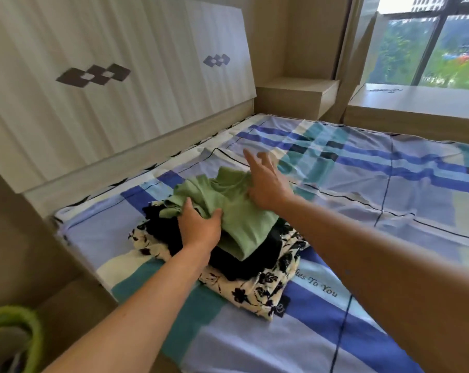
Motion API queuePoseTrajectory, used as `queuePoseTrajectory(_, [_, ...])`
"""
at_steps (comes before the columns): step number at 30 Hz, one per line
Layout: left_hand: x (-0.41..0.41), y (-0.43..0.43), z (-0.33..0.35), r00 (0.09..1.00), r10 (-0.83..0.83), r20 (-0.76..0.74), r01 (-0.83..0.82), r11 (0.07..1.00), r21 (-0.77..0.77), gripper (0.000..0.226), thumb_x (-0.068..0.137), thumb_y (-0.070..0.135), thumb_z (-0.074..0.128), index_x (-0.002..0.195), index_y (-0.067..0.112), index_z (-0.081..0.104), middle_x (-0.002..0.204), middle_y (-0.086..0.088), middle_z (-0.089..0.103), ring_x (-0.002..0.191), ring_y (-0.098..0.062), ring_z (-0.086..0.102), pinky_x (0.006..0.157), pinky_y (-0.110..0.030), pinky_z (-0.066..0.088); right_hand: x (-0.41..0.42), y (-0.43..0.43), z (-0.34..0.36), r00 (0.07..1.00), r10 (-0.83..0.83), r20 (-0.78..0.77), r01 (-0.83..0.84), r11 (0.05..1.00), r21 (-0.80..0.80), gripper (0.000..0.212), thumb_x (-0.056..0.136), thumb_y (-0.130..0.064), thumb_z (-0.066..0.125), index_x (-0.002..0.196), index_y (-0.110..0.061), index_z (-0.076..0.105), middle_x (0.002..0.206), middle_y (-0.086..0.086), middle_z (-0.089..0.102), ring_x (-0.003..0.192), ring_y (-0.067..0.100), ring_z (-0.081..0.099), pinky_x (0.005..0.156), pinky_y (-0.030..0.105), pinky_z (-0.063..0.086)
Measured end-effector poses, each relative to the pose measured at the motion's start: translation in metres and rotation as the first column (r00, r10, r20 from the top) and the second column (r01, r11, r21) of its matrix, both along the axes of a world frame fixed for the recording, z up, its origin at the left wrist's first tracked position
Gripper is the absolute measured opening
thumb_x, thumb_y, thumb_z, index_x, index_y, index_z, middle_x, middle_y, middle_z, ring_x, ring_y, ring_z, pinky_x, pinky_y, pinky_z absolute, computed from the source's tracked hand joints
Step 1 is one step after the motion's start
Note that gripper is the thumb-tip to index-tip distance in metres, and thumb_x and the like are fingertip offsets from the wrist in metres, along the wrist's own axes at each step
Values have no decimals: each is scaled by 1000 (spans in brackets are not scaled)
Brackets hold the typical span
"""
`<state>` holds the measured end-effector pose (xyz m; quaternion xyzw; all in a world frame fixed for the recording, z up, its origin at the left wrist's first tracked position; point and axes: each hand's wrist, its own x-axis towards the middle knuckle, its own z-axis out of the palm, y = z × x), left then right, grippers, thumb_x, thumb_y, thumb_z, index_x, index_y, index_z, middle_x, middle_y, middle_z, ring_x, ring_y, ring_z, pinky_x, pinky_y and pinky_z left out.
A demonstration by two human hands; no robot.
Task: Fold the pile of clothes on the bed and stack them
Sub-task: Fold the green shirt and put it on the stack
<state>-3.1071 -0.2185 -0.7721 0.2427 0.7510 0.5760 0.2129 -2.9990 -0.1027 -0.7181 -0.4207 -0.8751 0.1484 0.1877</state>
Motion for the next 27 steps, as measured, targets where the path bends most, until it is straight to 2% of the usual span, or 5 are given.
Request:
queuePoseTrajectory(8, [-42,2,49,805,449,-387,-450,888,93,79,82,23,67,150,20,27,144,-14,31,127,-30,35,105,-44,30,-4,-8,-19,982,-188,26,190,977,-97,81,97,-62,41,159,-19,15,168,9,6,155,26,-1,121,60,-6])
queuePoseTrajectory(11, [-52,37,62,788,84,-610,47,979,197,34,89,11,54,123,16,61,129,-9,55,119,-26,51,98,-37,42,-8,-19,-14,988,-118,97,129,985,-115,86,93,-70,40,157,-16,22,167,11,11,155,29,3,120,64,-2])
queuePoseTrajectory(14, [-55,71,45,496,-573,-653,457,811,-365,37,101,34,49,135,23,60,145,-4,53,136,-21,45,114,-41,35,-14,-29,-35,977,-69,204,104,980,-168,99,87,-80,35,160,-18,12,168,13,1,154,33,-5,118,66,-6])
queuePoseTrajectory(17, [-73,71,3,292,-818,-496,251,566,-785,75,90,76,25,155,39,23,166,6,12,154,-24,2,122,-58,-3,-10,-34,-66,979,-88,183,126,970,-208,108,80,-88,35,161,-23,4,168,8,-9,153,31,-13,117,68,-8])
queuePoseTrajectory(27, [-80,51,-31,368,-817,-444,226,541,-810,111,57,101,-1,154,48,-2,165,10,-12,151,-21,-19,118,-57,-16,-4,-36,-88,988,-48,148,83,969,-234,118,71,-95,36,160,-28,0,168,3,-12,153,26,-17,117,69,-7])
